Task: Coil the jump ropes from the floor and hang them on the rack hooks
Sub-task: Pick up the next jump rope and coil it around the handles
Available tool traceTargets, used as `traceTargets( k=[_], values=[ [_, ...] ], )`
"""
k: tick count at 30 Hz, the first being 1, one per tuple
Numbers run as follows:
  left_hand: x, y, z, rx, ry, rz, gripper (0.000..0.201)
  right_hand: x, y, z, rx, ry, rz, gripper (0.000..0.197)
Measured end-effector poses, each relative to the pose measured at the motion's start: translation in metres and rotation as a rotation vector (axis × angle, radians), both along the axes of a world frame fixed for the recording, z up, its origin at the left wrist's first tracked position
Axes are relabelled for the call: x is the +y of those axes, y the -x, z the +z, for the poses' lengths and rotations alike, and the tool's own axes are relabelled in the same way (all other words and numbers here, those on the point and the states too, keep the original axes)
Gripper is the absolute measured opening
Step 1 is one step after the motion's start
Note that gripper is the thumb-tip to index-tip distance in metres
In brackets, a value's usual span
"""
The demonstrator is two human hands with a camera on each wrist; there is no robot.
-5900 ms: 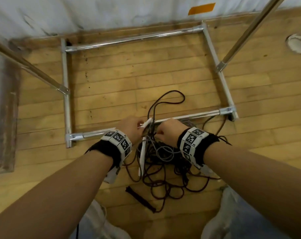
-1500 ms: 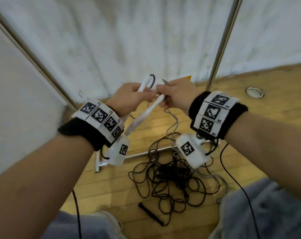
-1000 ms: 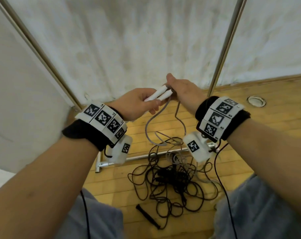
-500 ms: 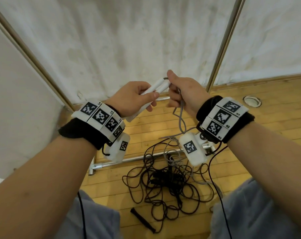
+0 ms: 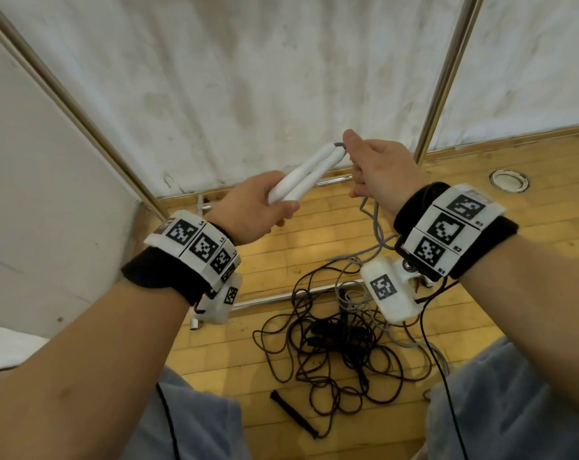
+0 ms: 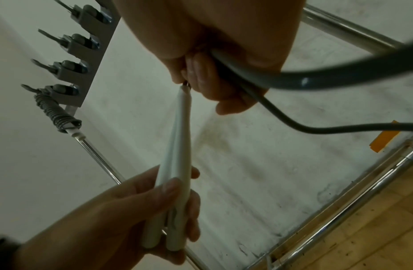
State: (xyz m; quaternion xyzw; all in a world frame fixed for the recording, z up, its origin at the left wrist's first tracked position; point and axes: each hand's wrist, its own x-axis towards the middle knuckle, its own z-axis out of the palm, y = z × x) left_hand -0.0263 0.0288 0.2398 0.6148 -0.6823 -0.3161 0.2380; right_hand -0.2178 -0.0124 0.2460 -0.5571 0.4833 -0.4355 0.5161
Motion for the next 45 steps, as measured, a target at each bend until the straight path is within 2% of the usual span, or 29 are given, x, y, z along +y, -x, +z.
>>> traceTargets(
  k=[3, 6, 8, 10, 14, 17, 19, 20, 23, 26, 27, 29, 32, 35, 37, 39, 40, 42, 45],
  values=[
    [0.003, 0.003, -0.001, -0.086, 0.113, 0.003, 0.017, -0.003, 0.0, -0.004, 0.019, 0.007, -0.07, 0.041],
    [0.002, 0.006, 0.002, -0.051, 0.173, 0.025, 0.019, -0.006, 0.0, -0.008, 0.039, 0.029, -0.132, 0.046],
    [0.002, 0.006, 0.005, -0.016, 0.167, 0.033, 0.011, -0.008, 0.002, -0.009, 0.036, 0.052, -0.135, 0.045],
    [0.001, 0.006, 0.01, 0.056, 0.147, 0.021, 0.003, -0.013, 0.006, -0.006, -0.014, 0.062, -0.075, 0.042],
    [0.001, 0.003, 0.019, 0.266, 0.109, 0.019, 0.019, -0.02, 0.013, 0.001, -0.137, 0.043, 0.093, 0.035],
    [0.001, 0.006, 0.018, 0.441, 0.044, 0.071, 0.02, -0.02, 0.01, 0.005, 0.007, 0.115, 0.146, 0.032],
    [0.001, 0.012, 0.014, 0.4, 0.05, 0.065, 0.02, -0.016, 0.006, 0.005, 0.142, 0.163, 0.134, 0.03],
    [0.001, 0.013, 0.013, 0.369, 0.059, 0.05, 0.018, -0.014, 0.005, 0.005, 0.149, 0.153, 0.119, 0.028],
    [0.002, 0.012, 0.013, 0.394, -0.008, 0.04, 0.011, -0.011, 0.004, 0.006, 0.017, 0.089, 0.073, 0.023],
    [0.005, 0.008, 0.015, 0.26, -0.035, -0.091, 0.009, -0.013, 0.01, 0.011, -0.148, 0.005, 0.079, 0.031],
    [0.006, 0.007, 0.016, 0.224, -0.039, -0.132, 0.009, -0.015, 0.012, 0.012, -0.162, -0.002, 0.099, 0.03],
    [0.007, 0.005, 0.018, 0.201, -0.066, -0.157, 0.011, -0.015, 0.016, 0.011, -0.076, 0.035, 0.133, 0.028],
    [0.009, 0.004, 0.02, 0.138, -0.059, -0.107, 0.007, -0.014, 0.018, 0.008, 0.041, 0.087, 0.098, 0.026],
    [0.01, 0.008, 0.016, 0.059, 0.039, -0.022, 0.02, -0.014, 0.016, 0.007, 0.015, 0.092, 0.015, 0.027],
    [0.011, 0.01, 0.014, 0.05, 0.08, -0.002, 0.014, -0.013, 0.015, 0.007, -0.027, 0.096, -0.012, 0.028],
    [0.012, 0.011, 0.015, 0.103, 0.101, 0.016, 0.007, -0.013, 0.017, 0.007, -0.034, 0.12, 0.003, 0.033],
    [0.012, 0.011, 0.015, 0.154, 0.112, 0.034, 0.012, -0.012, 0.018, 0.006, 0.01, 0.145, 0.018, 0.036],
    [0.013, 0.013, 0.016, 0.321, 0.109, 0.085, 0.021, -0.01, 0.016, 0.003, 0.163, 0.205, 0.068, 0.036],
    [0.013, 0.023, 0.017, 0.531, 0.099, 0.185, 0.018, -0.005, 0.009, -0.001, 0.403, 0.207, 0.202, 0.027]
  ],
)
